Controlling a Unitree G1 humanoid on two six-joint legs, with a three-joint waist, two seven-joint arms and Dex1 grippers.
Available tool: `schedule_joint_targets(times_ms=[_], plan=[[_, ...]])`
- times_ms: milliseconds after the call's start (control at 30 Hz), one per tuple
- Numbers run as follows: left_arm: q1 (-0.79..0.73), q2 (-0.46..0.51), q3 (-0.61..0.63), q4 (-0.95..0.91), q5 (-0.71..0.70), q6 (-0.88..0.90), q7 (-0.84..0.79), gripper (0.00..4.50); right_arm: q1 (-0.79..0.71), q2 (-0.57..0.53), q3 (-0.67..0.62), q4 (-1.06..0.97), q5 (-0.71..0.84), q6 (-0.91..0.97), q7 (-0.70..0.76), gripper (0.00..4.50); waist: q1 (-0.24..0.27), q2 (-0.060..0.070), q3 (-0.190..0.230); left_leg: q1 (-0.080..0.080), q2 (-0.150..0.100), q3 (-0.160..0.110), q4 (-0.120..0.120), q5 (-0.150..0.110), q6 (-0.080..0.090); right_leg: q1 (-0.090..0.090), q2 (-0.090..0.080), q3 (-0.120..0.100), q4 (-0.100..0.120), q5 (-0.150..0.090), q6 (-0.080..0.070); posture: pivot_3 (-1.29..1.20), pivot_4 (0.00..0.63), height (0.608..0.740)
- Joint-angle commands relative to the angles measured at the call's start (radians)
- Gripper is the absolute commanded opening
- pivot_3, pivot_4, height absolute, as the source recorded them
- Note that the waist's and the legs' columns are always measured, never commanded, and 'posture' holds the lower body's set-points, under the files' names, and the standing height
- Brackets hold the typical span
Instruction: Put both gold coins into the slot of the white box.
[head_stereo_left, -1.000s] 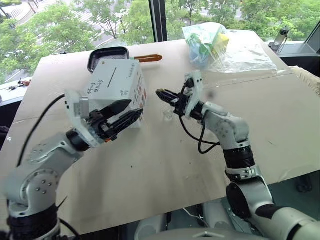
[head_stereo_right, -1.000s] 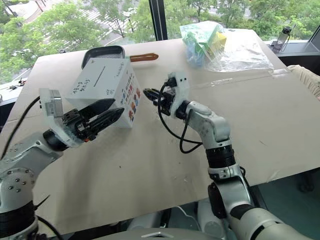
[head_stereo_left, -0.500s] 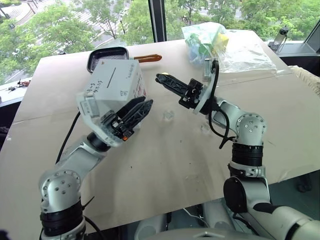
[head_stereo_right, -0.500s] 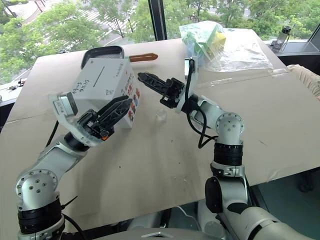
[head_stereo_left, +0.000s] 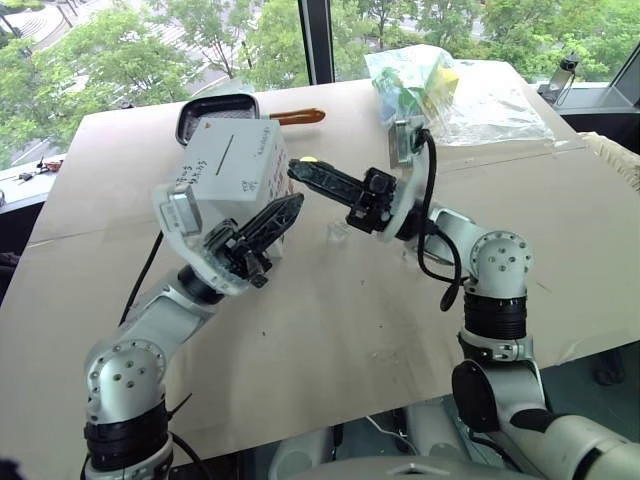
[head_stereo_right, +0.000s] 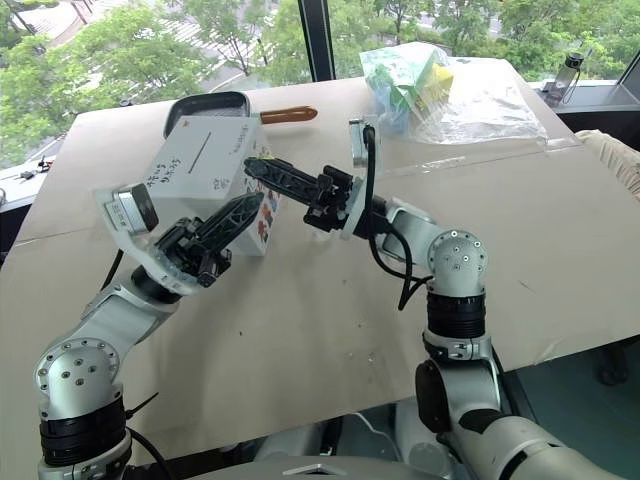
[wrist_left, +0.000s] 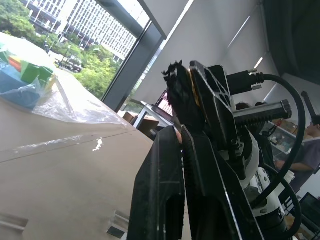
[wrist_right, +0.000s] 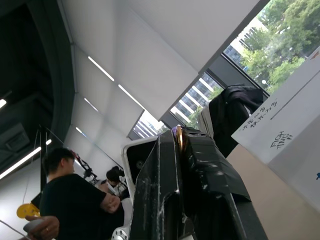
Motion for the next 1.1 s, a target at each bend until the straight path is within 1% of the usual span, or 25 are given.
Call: schedule_joint_targets(times_ms=[33,133,200,267,333,467,567,633,900,1100], plan=[[0.014,0.031,0.04,-0.029,-0.023,-0.035,-0.034,0.05,0.006,-0.123,0.107,-0.072,-0.182,-0.155,0.176,0.0,0.0,0.0,0.0,0.0,0.0,0.0,0.0,0.0,0.0,0.0,0.0,0.0,0.0,0.0,0.0,0.0,0.15,0.721],[0.033,0.063,0.072,-0.047,-0.041,-0.049,-0.062,0.05,0.011,-0.244,0.189,-0.073,-0.308,-0.271,0.342,0.0,0.001,0.0,0.0,0.0,0.0,0.001,0.0,0.0,0.0,0.001,0.0,0.0,-0.001,0.0,0.0,0.0,0.15,0.721],[0.038,0.083,0.085,-0.056,-0.056,-0.052,-0.08,0.05,0.019,-0.315,0.231,-0.084,-0.348,-0.32,0.468,0.0,0.0,0.0,0.0,0.0,0.0,0.001,0.0,0.0,0.0,0.001,0.0,0.0,-0.001,0.0,0.0,0.0,0.15,0.721],[0.034,0.097,0.082,-0.055,-0.085,-0.046,-0.093,0.05,0.022,-0.357,0.252,-0.097,-0.336,-0.309,0.548,0.0,0.0,0.0,0.0,0.0,0.0,0.0,0.0,0.0,0.0,0.001,0.0,-0.001,-0.002,0.0,0.0,0.0,0.15,0.721],[0.029,0.112,0.062,-0.062,-0.108,-0.034,-0.107,0.05,0.021,-0.37,0.263,-0.11,-0.315,-0.286,0.586,0.0,0.0,0.0,0.0,0.0,0.001,0.0,0.0,0.0,0.0,0.001,0.0,0.0,-0.002,0.0,0.0,0.0,0.15,0.721],[0.018,0.138,0.004,-0.078,-0.104,-0.012,-0.121,0.05,0.022,-0.369,0.279,-0.129,-0.301,-0.253,0.609,0.0,0.005,0.0,0.0,0.0,0.001,0.0,0.0,0.0,0.0,0.001,0.0,-0.001,-0.002,0.0,0.0,0.0,0.15,0.721],[0.02,0.185,-0.022,-0.082,-0.097,0.017,-0.159,0.05,0.022,-0.364,0.282,-0.134,-0.309,-0.245,0.607,0.0,0.006,-0.001,0.0,0.0,0.0,0.0,0.0,0.0,0.0,0.001,0.0,-0.001,-0.002,0.0,0.0,0.0,0.15,0.721],[0.013,0.207,-0.027,-0.069,-0.089,0.025,-0.154,0.05,0.024,-0.364,0.28,-0.136,-0.311,-0.239,0.607,0.0,0.006,0.0,0.0,0.0,0.0,0.0,0.0,0.0,0.0,0.001,0.0,-0.001,-0.002,0.0,0.0,0.0,0.15,0.721],[-0.018,0.31,-0.059,-0.046,0.053,0.017,-0.272,0.05,0.037,-0.379,0.297,-0.153,-0.321,-0.217,0.616,0.0,0.006,0.0,0.001,0.0,0.0,-0.001,0.0,0.0,0.0,0.001,0.0,-0.001,-0.003,0.0,0.0,0.0,0.15,0.721],[-0.05,0.33,-0.09,-0.021,0.1,0.015,-0.35,0.05,0.042,-0.389,0.315,-0.169,-0.333,-0.219,0.627,0.0,0.006,0.0,0.001,-0.001,0.0,-0.002,0.0,0.0,0.0,0.001,0.0,-0.002,-0.004,0.0,0.0,0.0,0.15,0.721]])
